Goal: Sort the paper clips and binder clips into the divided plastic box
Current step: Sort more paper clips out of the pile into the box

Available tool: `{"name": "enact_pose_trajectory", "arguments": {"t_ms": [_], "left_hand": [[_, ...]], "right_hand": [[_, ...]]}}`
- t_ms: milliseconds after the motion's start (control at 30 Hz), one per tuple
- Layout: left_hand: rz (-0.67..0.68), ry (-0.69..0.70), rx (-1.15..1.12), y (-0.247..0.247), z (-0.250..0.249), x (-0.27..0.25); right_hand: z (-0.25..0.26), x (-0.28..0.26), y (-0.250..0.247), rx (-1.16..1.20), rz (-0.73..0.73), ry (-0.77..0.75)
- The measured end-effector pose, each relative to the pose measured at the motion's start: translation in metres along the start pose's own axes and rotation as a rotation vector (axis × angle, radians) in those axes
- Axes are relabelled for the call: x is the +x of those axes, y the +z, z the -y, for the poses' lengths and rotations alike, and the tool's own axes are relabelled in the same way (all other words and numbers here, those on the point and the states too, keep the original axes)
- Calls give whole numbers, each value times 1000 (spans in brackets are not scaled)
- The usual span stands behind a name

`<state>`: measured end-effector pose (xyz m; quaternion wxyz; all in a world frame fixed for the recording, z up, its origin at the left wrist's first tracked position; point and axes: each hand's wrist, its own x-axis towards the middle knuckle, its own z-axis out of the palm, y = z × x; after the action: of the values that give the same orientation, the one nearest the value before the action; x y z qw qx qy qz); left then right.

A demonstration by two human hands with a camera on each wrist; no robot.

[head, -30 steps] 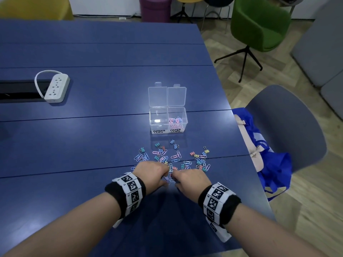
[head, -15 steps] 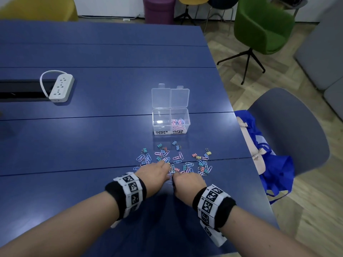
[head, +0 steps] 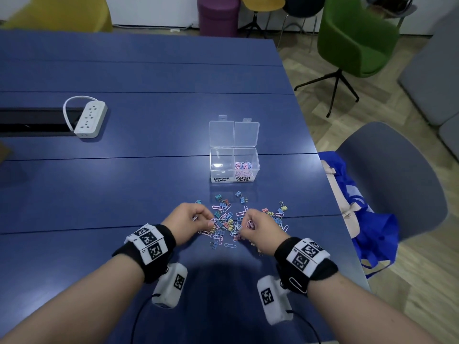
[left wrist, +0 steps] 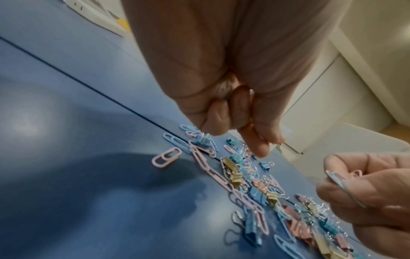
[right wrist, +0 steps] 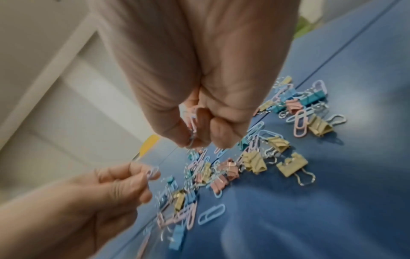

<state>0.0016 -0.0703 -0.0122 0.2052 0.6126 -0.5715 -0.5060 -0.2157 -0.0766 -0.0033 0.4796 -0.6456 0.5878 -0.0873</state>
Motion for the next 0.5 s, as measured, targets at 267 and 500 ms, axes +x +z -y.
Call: {"name": "enact_pose_trajectory", "arguments": {"t_ms": [267, 500], "left_hand": [[8, -183, -528, 8, -6, 1], [31, -278, -631, 2, 3, 1]], "right_hand": [[-18, -1, -3, 624, 33, 148], [-17, -5, -11, 904, 46, 190]]}}
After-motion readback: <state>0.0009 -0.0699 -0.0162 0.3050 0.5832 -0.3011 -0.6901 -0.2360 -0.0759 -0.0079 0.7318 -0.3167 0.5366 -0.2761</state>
